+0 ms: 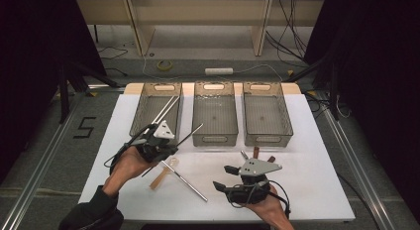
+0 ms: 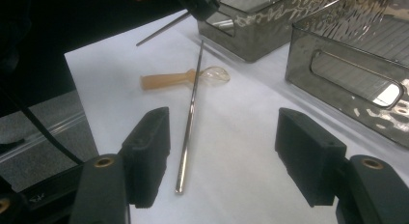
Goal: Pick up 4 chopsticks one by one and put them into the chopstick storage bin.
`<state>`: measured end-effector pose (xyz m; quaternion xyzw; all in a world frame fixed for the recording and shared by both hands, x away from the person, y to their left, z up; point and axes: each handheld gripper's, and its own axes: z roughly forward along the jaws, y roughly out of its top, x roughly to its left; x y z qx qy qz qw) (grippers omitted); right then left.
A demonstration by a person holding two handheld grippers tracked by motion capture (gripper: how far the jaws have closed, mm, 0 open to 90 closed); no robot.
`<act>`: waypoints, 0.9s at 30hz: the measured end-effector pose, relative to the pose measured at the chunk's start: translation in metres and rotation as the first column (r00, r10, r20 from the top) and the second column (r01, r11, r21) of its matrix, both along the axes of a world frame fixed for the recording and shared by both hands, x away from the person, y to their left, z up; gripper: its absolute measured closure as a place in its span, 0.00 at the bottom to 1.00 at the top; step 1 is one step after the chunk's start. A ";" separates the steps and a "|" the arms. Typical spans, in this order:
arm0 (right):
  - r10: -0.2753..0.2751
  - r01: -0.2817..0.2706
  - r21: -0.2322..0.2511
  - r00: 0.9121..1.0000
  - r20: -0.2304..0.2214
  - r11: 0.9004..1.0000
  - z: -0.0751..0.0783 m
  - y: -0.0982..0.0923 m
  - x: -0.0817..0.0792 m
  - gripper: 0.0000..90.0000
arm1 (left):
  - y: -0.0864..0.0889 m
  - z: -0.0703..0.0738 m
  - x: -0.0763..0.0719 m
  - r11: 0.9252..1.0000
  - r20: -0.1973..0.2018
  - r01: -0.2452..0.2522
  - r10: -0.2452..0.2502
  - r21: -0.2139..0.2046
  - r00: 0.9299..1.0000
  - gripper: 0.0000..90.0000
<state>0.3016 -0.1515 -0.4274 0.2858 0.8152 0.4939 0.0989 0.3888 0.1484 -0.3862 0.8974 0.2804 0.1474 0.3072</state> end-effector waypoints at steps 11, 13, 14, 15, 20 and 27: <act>0.002 -0.002 0.002 1.000 -0.024 1.000 -0.005 0.007 -0.005 0.35 | 0.021 0.004 0.021 0.991 -0.016 -0.122 0.121 -0.057 0.992 0.94; 0.003 -0.003 0.001 1.000 -0.024 1.000 -0.005 0.007 -0.006 0.35 | 0.026 0.006 0.026 0.987 -0.016 -0.146 0.145 -0.067 0.989 0.94; 0.007 -0.007 0.002 1.000 -0.027 1.000 -0.006 0.007 -0.006 0.35 | 0.028 0.006 0.029 0.986 -0.012 -0.153 0.152 -0.073 0.988 0.94; 0.008 -0.008 0.002 1.000 -0.026 1.000 -0.006 0.007 -0.007 0.35 | 0.030 0.007 0.031 0.984 -0.009 -0.161 0.161 -0.078 0.987 0.94; 0.009 -0.009 0.010 1.000 -0.029 1.000 -0.006 0.006 -0.007 0.35 | 0.041 0.014 0.046 0.974 -0.013 -0.204 0.204 -0.099 0.979 0.94; 0.007 -0.006 0.027 0.999 -0.036 1.000 -0.006 0.004 -0.007 0.35 | 0.046 0.025 0.062 0.965 0.004 -0.241 0.243 -0.105 0.970 0.94</act>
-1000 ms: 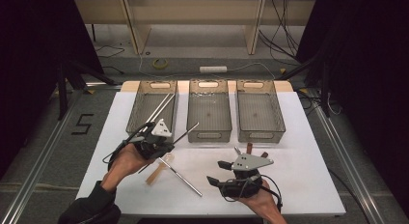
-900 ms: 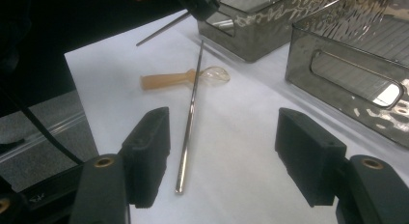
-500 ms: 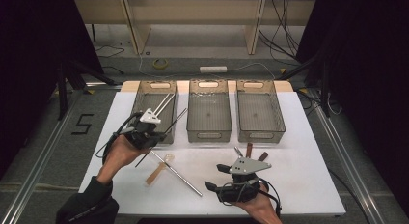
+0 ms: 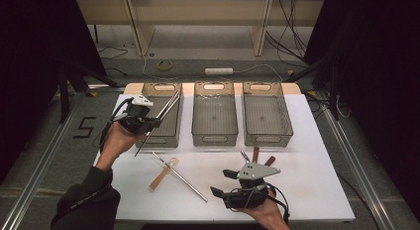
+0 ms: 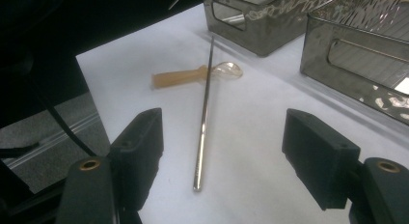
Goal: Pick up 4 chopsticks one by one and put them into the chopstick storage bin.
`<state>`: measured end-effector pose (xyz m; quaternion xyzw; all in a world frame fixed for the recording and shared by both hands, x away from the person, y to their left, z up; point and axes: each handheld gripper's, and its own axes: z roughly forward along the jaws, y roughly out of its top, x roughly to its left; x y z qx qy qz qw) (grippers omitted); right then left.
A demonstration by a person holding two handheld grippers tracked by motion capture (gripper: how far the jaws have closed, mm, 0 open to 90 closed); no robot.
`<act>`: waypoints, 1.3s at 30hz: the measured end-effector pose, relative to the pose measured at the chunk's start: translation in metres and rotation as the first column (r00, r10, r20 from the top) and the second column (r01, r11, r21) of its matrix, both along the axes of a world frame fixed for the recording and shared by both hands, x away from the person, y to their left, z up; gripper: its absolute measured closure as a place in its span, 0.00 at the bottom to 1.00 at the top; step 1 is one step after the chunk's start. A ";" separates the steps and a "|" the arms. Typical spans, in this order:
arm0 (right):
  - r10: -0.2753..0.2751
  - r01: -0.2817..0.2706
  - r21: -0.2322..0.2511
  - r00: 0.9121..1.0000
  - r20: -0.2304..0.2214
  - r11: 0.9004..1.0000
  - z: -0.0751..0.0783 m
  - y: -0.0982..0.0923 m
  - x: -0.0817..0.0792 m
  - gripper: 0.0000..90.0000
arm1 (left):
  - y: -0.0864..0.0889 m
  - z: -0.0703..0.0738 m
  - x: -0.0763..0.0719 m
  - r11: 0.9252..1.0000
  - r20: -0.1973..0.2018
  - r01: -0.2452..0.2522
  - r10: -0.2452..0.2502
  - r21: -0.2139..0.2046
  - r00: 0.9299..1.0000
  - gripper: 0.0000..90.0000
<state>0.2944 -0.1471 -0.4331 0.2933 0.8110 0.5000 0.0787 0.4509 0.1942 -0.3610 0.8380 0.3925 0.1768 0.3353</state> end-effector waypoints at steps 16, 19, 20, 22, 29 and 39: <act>0.016 -0.016 -0.006 1.000 -0.002 1.000 -0.001 0.001 -0.002 0.35 | 0.004 0.025 0.042 0.997 0.027 -0.078 0.079 -0.029 0.997 0.94; 0.017 -0.017 -0.004 1.000 -0.002 1.000 -0.002 0.001 -0.001 0.35 | 0.007 0.023 0.047 0.996 0.033 -0.079 0.080 -0.047 0.996 0.94; 0.017 -0.017 -0.003 1.000 -0.004 1.000 -0.002 0.001 -0.001 0.35 | 0.008 0.023 0.049 0.995 0.035 -0.085 0.087 -0.050 0.996 0.94; 0.021 -0.021 -0.007 1.000 -0.005 1.000 -0.003 0.002 -0.001 0.35 | 0.009 0.022 0.053 0.993 0.045 -0.098 0.101 -0.069 0.994 0.94; 0.026 -0.026 -0.009 1.000 -0.001 1.000 -0.003 0.003 -0.002 0.35 | 0.018 0.014 0.064 0.988 0.072 -0.123 0.130 -0.096 0.989 0.94; 0.030 -0.031 -0.007 1.000 -0.004 1.000 -0.004 0.006 -0.003 0.35 | 0.025 -0.004 0.068 0.982 0.090 -0.147 0.158 -0.119 0.983 0.94</act>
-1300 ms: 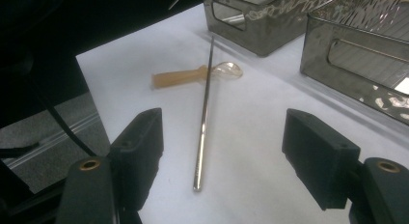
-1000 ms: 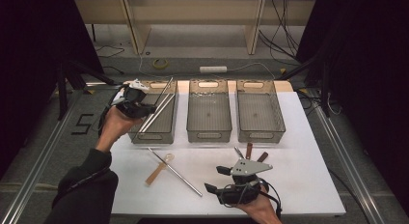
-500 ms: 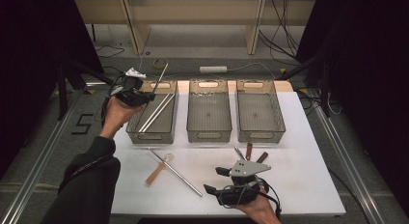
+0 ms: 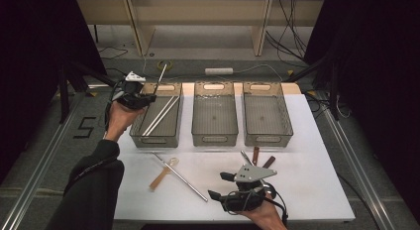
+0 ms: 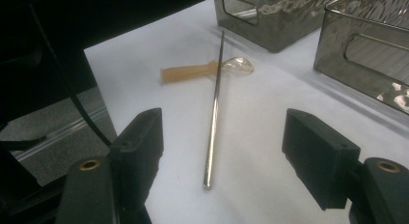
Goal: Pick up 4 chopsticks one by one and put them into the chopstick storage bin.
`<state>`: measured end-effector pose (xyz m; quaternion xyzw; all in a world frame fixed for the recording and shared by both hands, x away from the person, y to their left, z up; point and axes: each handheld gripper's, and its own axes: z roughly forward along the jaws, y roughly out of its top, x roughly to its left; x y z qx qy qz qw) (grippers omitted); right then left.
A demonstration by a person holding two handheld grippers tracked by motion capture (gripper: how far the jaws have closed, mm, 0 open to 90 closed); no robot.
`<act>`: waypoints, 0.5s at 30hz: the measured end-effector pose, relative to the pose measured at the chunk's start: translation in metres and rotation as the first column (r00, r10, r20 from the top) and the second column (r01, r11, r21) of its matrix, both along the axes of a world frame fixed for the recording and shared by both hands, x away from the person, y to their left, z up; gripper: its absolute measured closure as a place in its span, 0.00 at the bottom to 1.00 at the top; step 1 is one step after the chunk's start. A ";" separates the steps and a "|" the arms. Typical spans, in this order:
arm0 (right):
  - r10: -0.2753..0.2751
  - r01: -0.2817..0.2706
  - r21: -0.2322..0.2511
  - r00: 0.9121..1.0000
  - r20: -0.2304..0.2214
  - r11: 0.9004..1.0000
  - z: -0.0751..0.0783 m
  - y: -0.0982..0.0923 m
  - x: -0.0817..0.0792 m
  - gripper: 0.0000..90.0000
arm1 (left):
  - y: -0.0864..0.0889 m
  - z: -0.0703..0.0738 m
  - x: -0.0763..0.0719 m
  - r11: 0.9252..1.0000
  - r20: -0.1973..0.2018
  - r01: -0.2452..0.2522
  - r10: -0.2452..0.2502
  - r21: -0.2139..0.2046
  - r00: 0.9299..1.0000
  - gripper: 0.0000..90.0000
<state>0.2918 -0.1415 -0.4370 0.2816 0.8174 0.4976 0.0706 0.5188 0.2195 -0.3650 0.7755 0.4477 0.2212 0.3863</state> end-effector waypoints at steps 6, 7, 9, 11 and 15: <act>0.000 0.000 -0.002 1.000 -0.005 1.000 -0.001 0.002 0.000 0.35 | -0.003 -0.013 0.001 1.000 0.001 -0.001 0.001 0.003 1.000 0.94; 0.003 -0.003 -0.005 1.000 -0.005 1.000 -0.001 0.002 0.000 0.35 | -0.004 -0.015 0.001 1.000 0.001 -0.001 0.001 0.006 1.000 0.94; 0.006 -0.006 -0.004 1.000 -0.005 1.000 -0.002 0.002 0.000 0.35 | -0.006 -0.018 0.001 1.000 -0.002 0.004 -0.004 0.021 1.000 0.94; 0.005 -0.005 -0.006 1.000 -0.004 1.000 -0.002 0.002 0.000 0.35 | -0.008 -0.020 0.002 1.000 -0.004 0.008 -0.008 0.020 1.000 0.94; 0.004 -0.004 -0.007 1.000 -0.004 1.000 -0.001 0.002 0.000 0.35 | -0.014 -0.025 0.002 0.999 0.003 0.000 0.000 0.034 1.000 0.94</act>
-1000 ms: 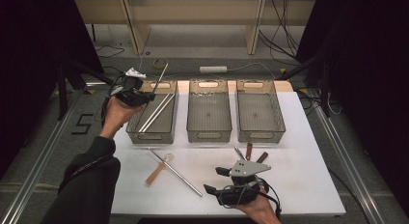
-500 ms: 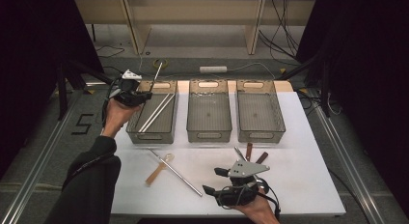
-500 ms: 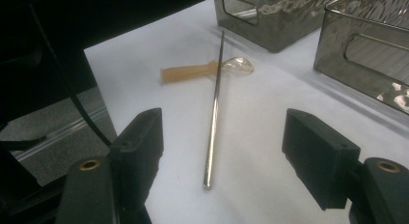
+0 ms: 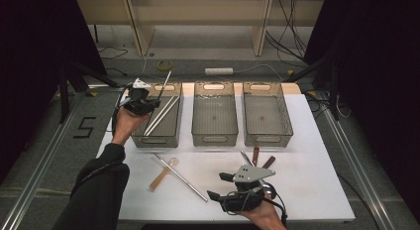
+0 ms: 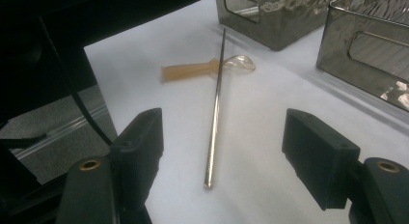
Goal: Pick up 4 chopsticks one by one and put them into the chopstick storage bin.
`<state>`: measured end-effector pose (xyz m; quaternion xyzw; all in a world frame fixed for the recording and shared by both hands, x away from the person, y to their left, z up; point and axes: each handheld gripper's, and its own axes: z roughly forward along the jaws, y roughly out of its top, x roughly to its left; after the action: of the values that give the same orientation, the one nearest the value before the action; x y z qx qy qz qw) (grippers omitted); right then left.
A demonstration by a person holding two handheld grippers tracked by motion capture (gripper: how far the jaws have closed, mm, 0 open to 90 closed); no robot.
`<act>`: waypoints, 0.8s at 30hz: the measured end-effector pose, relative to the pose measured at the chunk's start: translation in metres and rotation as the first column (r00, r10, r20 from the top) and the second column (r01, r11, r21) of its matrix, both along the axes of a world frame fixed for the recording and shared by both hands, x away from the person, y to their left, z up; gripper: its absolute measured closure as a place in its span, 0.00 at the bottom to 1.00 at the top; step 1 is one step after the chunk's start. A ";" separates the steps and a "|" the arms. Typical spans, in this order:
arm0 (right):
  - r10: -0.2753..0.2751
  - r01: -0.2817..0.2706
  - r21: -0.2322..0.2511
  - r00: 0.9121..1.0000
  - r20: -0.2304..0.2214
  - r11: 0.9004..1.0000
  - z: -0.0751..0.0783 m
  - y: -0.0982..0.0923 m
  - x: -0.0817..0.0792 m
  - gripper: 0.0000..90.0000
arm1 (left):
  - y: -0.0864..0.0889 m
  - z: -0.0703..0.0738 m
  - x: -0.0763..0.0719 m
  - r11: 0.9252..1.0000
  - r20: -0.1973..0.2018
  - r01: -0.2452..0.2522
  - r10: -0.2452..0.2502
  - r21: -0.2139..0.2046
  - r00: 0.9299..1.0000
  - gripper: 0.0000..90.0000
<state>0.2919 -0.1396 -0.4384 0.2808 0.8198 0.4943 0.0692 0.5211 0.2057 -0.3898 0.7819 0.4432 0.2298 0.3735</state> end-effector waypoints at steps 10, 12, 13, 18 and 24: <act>0.002 -0.002 0.003 1.000 0.007 1.000 0.000 -0.001 0.000 0.35 | -0.010 -0.010 0.005 1.000 -0.043 -0.007 0.008 0.015 0.999 0.93; 0.001 -0.001 0.003 1.000 0.007 1.000 0.001 0.000 -0.001 0.36 | -0.011 -0.011 0.006 1.000 -0.053 -0.016 0.018 0.024 0.998 0.93; 0.001 -0.001 0.002 1.000 0.009 1.000 0.001 -0.001 -0.001 0.36 | -0.012 -0.012 0.006 0.999 -0.058 -0.022 0.024 0.027 0.998 0.93; 0.002 -0.002 0.004 1.000 0.010 1.000 0.002 -0.001 -0.001 0.36 | -0.008 -0.015 0.005 1.000 -0.067 -0.023 0.023 0.004 0.997 0.83; -0.008 0.008 0.000 1.000 0.005 1.000 0.001 0.000 -0.001 0.36 | -0.005 -0.009 -0.010 0.997 -0.095 0.017 -0.023 -0.070 0.995 0.64</act>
<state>0.2912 -0.1395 -0.4371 0.2827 0.8186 0.4946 0.0734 0.5109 0.2009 -0.3986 0.7831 0.4602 0.1731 0.3809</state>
